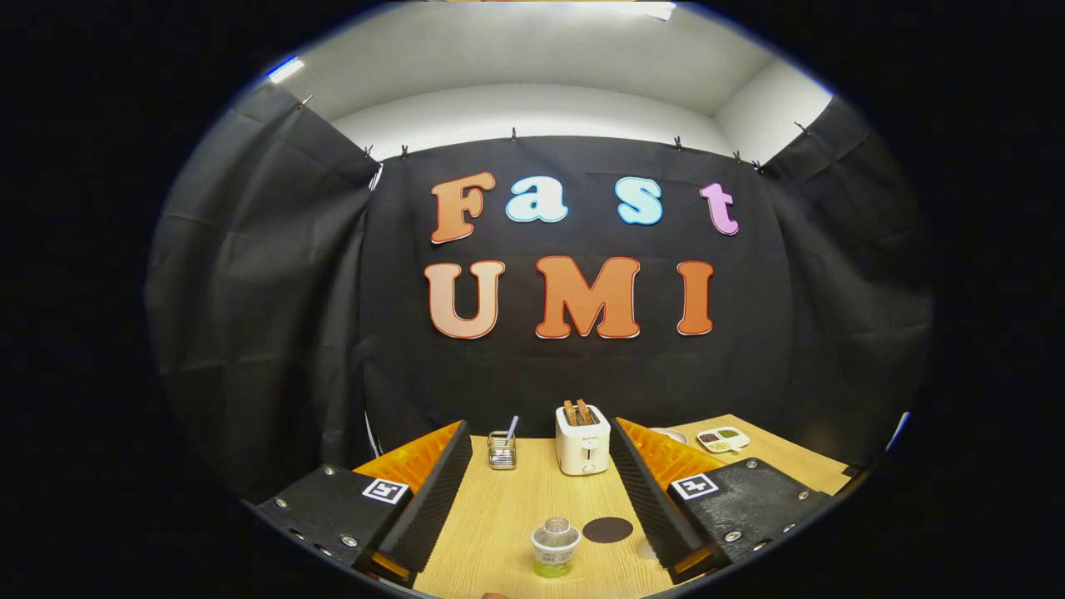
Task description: Take the bottle from table, then pour the juice into the cup, finally place the bottle on the coaster
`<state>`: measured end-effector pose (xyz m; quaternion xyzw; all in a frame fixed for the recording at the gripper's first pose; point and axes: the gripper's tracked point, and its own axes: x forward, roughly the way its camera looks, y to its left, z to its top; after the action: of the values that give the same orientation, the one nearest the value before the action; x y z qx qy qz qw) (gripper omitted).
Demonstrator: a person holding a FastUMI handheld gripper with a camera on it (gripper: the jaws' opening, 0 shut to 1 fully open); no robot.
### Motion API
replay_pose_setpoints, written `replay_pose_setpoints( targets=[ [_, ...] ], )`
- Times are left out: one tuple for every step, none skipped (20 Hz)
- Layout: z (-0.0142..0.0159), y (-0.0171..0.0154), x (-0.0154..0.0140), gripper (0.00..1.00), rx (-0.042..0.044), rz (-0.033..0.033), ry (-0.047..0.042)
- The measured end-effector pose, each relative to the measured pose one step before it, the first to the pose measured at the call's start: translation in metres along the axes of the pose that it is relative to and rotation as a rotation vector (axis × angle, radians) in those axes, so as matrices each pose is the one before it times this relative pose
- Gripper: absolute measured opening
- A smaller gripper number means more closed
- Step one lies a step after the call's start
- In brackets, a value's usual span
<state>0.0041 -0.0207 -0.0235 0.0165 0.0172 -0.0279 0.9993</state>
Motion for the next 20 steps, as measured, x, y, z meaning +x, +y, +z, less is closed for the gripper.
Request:
replay_pose_setpoints(
  targets=[
    [0.00012, 0.00008, 0.00092, 0.99, 0.00687, 0.00150, -0.00205],
    [-0.00204, -0.00200, 0.00154, 0.99, 0.00464, -0.00190, -0.00079],
    [-0.00268, -0.00211, 0.00233, 0.99, 0.00106, -0.00504, 0.00181],
    [-0.00417, -0.00247, 0.00096, 0.99, -0.00001, -0.00567, 0.00424],
    [-0.00448, -0.00249, 0.00257, 0.99, 0.00002, -0.00551, 0.00504],
    [-0.00561, -0.00144, 0.00418, 0.99, -0.00036, -0.00396, 0.00805],
    [-0.00594, -0.00108, 0.00348, 0.99, 0.00032, -0.00441, 0.01045],
    [-0.00673, -0.00040, 0.00322, 0.99, 0.00019, -0.00327, 0.01251],
    [-0.00698, -0.00039, 0.00260, 0.99, -0.00128, -0.00176, 0.01224],
    [-0.00810, -0.00018, 0.00124, 0.99, -0.00559, 0.00033, 0.00971],
    [-0.00731, -0.00118, 0.00259, 0.99, -0.00813, -0.00264, 0.01128],
    [-0.00895, -0.00183, 0.00406, 0.99, -0.00988, -0.00301, 0.01359],
    [-0.00798, -0.00130, 0.00244, 0.99, -0.00522, -0.00242, 0.01341],
    [-0.00827, -0.00210, 0.00263, 0.99, 0.00159, -0.00275, 0.01050],
    [-0.00645, -0.00116, 0.00214, 0.99, 0.00616, -0.00143, 0.00917],
    [-0.00632, -0.00234, 0.00303, 0.99, 0.00913, -0.00093, 0.00803],
    [-0.00707, -0.00136, 0.00326, 0.99, 0.01188, -0.00047, 0.00938],
    [-0.00839, 0.00023, 0.00271, 0.99, 0.01360, 0.00462, 0.01154],
    [-0.00741, -0.00022, 0.00345, 0.99, 0.01038, 0.00343, 0.00799],
    [-0.00756, -0.00097, 0.00276, 0.99, 0.00373, -0.00030, 0.01089]
  ],
)
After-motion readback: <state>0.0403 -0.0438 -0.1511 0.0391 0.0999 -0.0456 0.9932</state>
